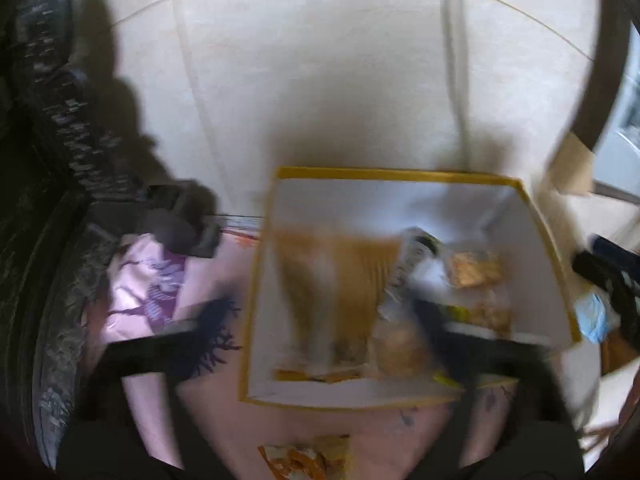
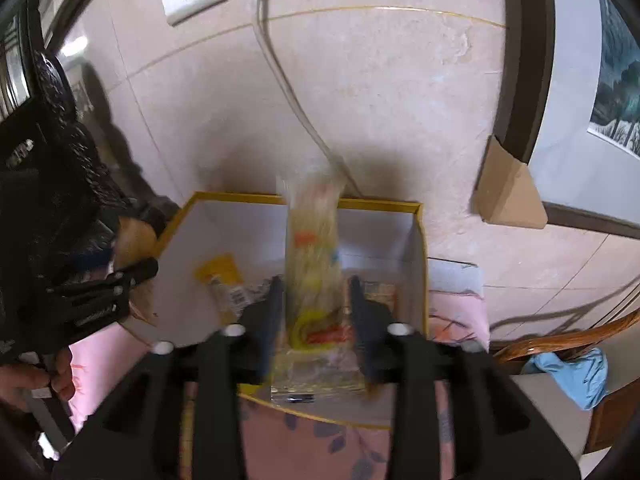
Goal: Organize snacks
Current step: 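Carry both snacks over the yellow box and open both tools to drop them, then move both open tools back down to the snack pile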
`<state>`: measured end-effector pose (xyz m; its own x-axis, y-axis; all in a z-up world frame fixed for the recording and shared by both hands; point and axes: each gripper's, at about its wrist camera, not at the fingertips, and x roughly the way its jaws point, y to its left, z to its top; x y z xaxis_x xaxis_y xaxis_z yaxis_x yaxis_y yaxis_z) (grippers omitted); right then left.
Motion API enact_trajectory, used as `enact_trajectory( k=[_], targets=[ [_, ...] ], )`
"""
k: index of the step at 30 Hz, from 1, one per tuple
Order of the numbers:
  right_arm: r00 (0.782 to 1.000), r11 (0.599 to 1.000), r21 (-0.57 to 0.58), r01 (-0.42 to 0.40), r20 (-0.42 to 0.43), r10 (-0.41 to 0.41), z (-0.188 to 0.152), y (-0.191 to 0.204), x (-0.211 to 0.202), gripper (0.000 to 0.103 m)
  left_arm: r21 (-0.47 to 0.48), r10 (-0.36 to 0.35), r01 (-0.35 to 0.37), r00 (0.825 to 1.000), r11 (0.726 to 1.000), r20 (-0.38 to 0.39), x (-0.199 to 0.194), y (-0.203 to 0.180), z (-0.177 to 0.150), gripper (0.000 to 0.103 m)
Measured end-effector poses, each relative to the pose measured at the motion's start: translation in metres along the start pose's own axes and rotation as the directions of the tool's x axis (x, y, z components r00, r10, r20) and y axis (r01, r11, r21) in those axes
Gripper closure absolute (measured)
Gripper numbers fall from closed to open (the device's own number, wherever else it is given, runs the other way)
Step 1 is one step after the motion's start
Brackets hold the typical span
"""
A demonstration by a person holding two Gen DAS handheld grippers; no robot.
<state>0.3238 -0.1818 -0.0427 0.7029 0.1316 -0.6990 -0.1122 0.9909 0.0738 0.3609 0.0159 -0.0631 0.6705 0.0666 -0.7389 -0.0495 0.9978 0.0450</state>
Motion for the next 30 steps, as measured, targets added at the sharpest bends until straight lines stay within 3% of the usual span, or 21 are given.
enact_trajectory(
  k=[1, 6, 10, 15, 18, 20, 21, 24, 26, 28, 30],
  targets=[
    [0.999, 1.0, 0.006, 0.016, 0.028, -0.016, -0.002, -0.001, -0.004, 0.001, -0.016, 0.003, -0.002, 1.0, 1.0, 0.016, -0.002, 0.001, 0.001, 0.002],
    [0.999, 1.0, 0.007, 0.013, 0.034, -0.013, -0.005, -0.005, -0.015, 0.001, -0.031, -0.016, 0.016, 1.0, 0.999, 0.004, -0.01, 0.011, 0.001, 0.002],
    [1.0, 1.0, 0.002, -0.014, 0.018, 0.014, -0.018, -0.002, -0.031, 0.001, 0.037, -0.003, 0.002, 1.0, 0.999, 0.015, -0.03, 0.014, -0.016, 0.002],
    [0.997, 0.995, -0.076, -0.061, -0.059, 0.056, -0.062, 0.011, -0.05, 0.001, 0.137, 0.061, -0.06, 0.998, 0.989, 0.0, -0.056, 0.031, -0.069, 0.002],
    [0.992, 0.992, -0.129, -0.008, -0.126, -0.008, -0.107, 0.008, -0.054, 0.001, 0.189, 0.056, -0.039, 0.995, 0.981, -0.087, -0.061, 0.045, -0.119, 0.002],
    [0.982, 0.997, -0.032, 0.068, -0.175, -0.072, -0.143, -0.018, -0.056, 0.001, 0.239, 0.119, -0.089, 0.986, 0.967, -0.114, -0.063, 0.056, -0.156, 0.002],
    [0.975, 0.994, 0.039, 0.103, -0.202, -0.093, -0.156, -0.032, -0.056, 0.001, 0.227, 0.14, -0.107, 0.981, 0.968, -0.132, -0.063, 0.063, -0.167, 0.002],
    [0.951, 0.959, 0.217, 0.183, -0.285, -0.117, -0.198, -0.07, -0.053, 0.001, 0.074, 0.109, -0.097, 0.974, 0.993, -0.197, -0.069, 0.101, -0.203, 0.002],
    [0.936, 0.933, 0.285, 0.218, -0.33, -0.118, -0.218, -0.078, -0.043, 0.001, -0.014, 0.133, -0.14, 0.965, 0.99, -0.227, -0.07, 0.124, -0.223, 0.002],
    [0.937, 0.93, 0.288, 0.227, -0.325, -0.128, -0.223, -0.075, -0.033, 0.001, -0.04, 0.147, -0.164, 0.951, 0.986, -0.272, -0.067, 0.136, -0.24, 0.002],
    [0.926, 0.937, 0.206, 0.281, -0.315, -0.208, -0.22, -0.066, -0.015, 0.001, -0.02, 0.175, -0.19, 0.937, 0.982, -0.302, -0.066, 0.139, -0.252, 0.002]
  ],
)
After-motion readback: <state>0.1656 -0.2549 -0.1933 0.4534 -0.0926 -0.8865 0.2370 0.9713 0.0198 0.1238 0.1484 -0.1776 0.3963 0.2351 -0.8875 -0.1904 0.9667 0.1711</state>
